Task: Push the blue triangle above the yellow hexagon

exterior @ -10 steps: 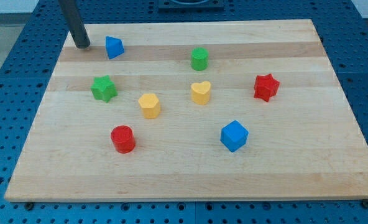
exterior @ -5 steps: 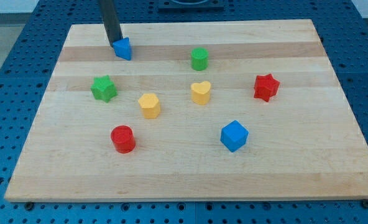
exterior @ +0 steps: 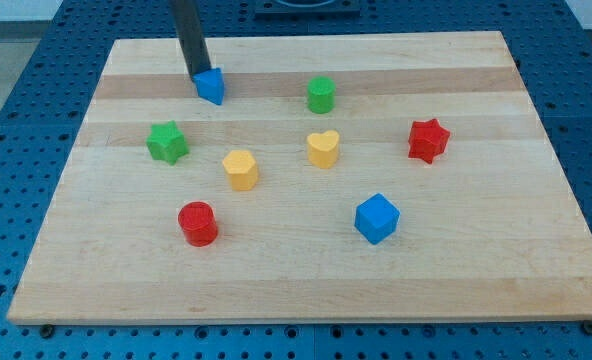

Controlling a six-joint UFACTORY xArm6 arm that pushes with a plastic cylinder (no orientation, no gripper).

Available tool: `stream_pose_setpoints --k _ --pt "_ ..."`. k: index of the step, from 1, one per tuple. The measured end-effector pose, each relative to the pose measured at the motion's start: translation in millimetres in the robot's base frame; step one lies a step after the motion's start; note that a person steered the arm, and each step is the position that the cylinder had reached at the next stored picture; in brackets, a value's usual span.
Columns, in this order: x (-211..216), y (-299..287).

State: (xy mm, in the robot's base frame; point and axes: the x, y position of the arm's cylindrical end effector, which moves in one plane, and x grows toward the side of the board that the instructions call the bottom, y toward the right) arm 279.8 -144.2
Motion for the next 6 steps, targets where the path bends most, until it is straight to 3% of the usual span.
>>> stream_pose_setpoints --k 6 --pt "39 19"
